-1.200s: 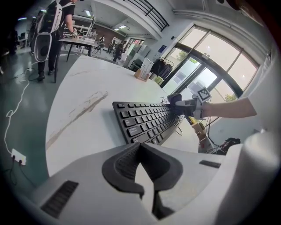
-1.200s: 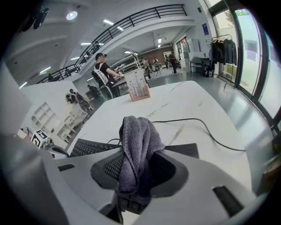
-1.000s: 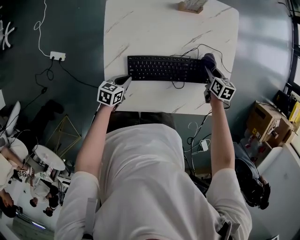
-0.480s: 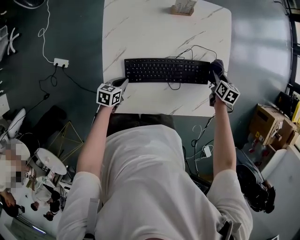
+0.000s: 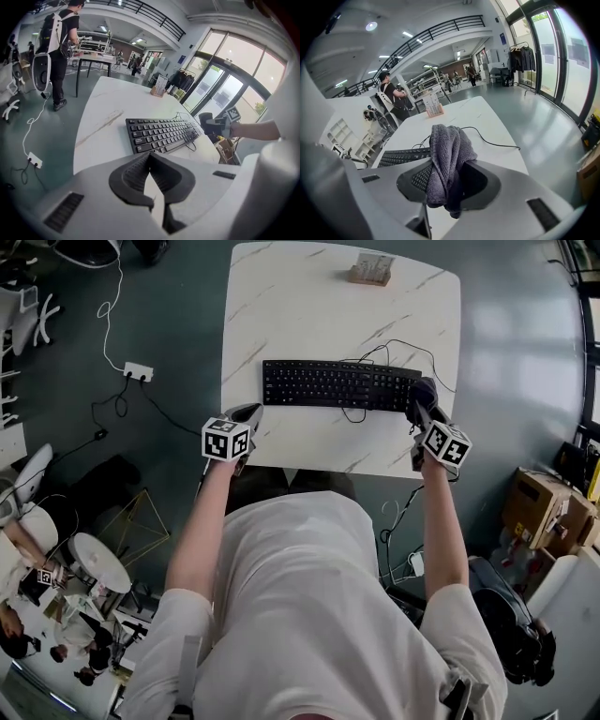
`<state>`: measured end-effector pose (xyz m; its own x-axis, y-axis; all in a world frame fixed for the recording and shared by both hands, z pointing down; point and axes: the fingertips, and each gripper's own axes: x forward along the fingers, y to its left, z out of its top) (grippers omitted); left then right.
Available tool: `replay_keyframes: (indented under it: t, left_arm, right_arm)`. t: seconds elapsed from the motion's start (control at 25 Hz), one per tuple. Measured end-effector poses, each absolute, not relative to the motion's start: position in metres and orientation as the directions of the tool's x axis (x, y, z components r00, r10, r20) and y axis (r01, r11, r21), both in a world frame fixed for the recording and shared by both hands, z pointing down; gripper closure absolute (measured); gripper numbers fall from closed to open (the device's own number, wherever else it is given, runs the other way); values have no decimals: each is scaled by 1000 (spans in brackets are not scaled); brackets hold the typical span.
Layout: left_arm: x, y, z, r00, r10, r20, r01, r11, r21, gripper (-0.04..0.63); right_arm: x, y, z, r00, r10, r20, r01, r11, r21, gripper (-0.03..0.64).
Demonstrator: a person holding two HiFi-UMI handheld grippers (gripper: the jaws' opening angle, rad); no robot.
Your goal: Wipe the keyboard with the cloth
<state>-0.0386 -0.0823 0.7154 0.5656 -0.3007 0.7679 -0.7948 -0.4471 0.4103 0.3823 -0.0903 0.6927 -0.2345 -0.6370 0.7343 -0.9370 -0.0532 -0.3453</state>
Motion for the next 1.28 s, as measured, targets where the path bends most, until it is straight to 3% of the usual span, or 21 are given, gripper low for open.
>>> replay_keyframes:
  t: [0.68, 1.28]
  left_arm:
    - [-85, -55, 662, 576, -402, 712, -796, -472, 378, 588]
    - [-88, -24, 570, 660, -451, 601, -719, -612, 331, 588]
  right_arm:
    - [316, -45, 614, -284, -699, 657, -937, 57, -345, 465]
    - [251, 21, 513, -271, -796, 541, -955, 151, -256, 465]
